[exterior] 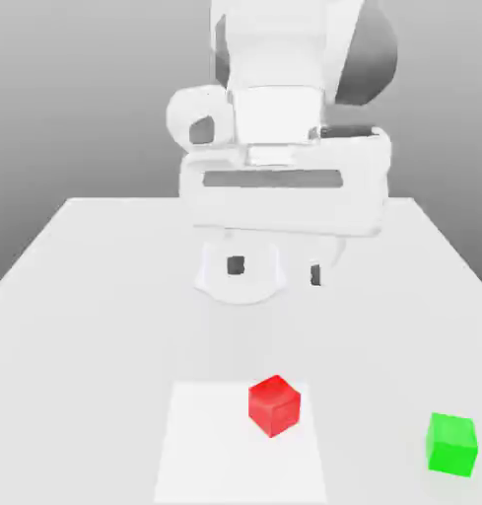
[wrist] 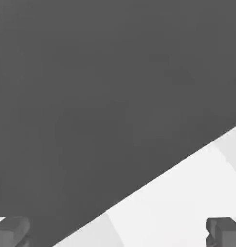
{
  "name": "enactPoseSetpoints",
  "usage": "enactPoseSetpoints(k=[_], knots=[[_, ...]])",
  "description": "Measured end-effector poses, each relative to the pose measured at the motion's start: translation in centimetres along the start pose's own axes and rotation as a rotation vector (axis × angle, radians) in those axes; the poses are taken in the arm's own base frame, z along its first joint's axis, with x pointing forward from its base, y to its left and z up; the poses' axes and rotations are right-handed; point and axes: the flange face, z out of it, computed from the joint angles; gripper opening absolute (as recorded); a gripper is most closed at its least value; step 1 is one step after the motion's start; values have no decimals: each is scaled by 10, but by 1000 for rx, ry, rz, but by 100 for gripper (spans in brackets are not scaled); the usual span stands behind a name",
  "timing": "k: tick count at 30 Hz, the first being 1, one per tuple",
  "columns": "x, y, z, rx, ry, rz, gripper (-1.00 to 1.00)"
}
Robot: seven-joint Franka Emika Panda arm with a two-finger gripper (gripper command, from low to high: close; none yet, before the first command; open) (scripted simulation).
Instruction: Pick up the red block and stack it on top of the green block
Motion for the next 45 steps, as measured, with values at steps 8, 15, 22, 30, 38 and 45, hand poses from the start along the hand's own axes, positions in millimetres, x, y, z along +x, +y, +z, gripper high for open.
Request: enactPoseSetpoints(k=[8, 15, 22, 30, 38, 45], knots=[[-14, 79, 121, -213, 19, 249, 0], [-15, 94, 173, -220, 17, 259, -100], [-15, 91, 166, -218, 18, 259, -100], [-42, 63, 111, -220, 22, 254, -100], [-170, 12, 98, -221, 26, 266, -100], [-231, 12, 137, -218, 18, 283, -100]])
